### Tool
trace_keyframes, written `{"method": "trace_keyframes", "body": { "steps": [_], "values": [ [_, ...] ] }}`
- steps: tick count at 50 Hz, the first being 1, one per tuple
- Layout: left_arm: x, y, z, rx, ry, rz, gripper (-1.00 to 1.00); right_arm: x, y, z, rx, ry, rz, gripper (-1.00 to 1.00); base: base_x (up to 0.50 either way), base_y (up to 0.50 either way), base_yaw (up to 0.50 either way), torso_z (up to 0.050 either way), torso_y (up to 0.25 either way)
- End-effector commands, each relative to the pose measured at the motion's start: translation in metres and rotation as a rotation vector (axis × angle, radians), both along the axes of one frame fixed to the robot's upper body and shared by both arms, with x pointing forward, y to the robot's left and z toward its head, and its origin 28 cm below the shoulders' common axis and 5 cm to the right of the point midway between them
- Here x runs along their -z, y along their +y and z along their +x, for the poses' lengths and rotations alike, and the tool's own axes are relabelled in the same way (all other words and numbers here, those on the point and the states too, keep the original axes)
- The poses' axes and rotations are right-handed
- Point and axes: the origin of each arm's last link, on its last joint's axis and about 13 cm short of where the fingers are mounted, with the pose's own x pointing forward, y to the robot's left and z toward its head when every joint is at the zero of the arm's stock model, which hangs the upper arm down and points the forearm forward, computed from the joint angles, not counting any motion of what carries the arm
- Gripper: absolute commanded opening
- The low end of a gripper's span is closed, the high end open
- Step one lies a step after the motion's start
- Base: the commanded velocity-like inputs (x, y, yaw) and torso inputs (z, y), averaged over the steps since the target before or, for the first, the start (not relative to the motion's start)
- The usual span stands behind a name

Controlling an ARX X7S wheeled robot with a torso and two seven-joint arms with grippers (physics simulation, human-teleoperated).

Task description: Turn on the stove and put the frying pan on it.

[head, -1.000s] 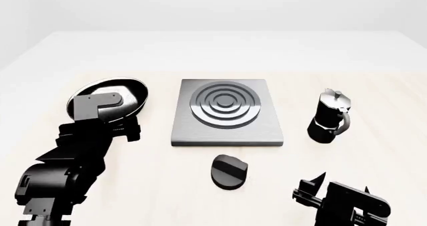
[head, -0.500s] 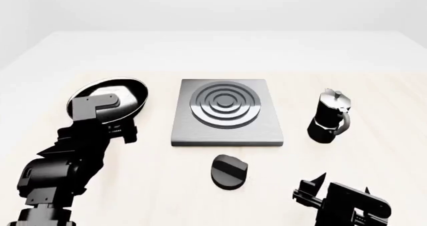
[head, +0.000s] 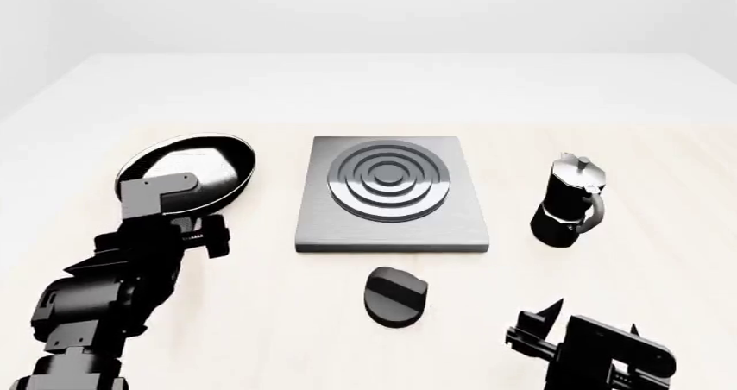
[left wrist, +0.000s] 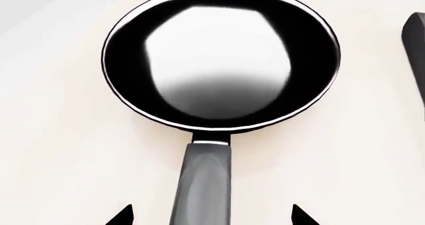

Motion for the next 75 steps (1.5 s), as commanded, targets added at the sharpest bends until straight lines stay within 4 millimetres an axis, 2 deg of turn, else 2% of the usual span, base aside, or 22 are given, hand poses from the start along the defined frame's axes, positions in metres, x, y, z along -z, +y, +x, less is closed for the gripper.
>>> {"method": "trace_keyframes", "body": {
  "steps": [1,17,18,29,69,70,75],
  "values": [
    [0.005,0.002,-0.001,-0.001,0.029,-0.009,1.0,0.0,0.0,0.0,0.001,0.001,0.0,1.0,0.0,0.0,0.0,0.0,0.0],
    [0.008,0.0,-0.001,0.021,0.07,-0.031,1.0,0.0,0.0,0.0,0.002,0.001,0.001,1.0,0.0,0.0,0.0,0.0,0.0],
    [0.008,0.0,-0.001,0.036,0.119,-0.038,1.0,0.0,0.0,0.0,0.002,0.001,0.001,1.0,0.0,0.0,0.0,0.0,0.0],
    [0.008,0.002,0.0,0.019,0.118,-0.05,1.0,0.0,0.0,0.001,0.002,0.002,0.001,1.0,0.0,0.0,0.0,0.0,0.0],
    [0.028,0.007,0.0,-0.023,0.198,-0.06,1.0,0.0,0.0,0.0,0.002,0.002,0.004,1.0,0.0,0.0,0.0,0.0,0.0],
    [0.028,0.007,0.0,-0.031,0.198,-0.059,-1.0,0.0,0.0,0.0,0.002,0.002,0.004,1.0,0.0,0.0,0.0,0.0,0.0],
    [0.027,0.007,0.0,-0.036,0.192,-0.054,-1.0,0.001,0.0,0.0,0.002,0.003,0.005,1.0,0.0,0.0,0.0,0.0,0.0]
  ]
}}
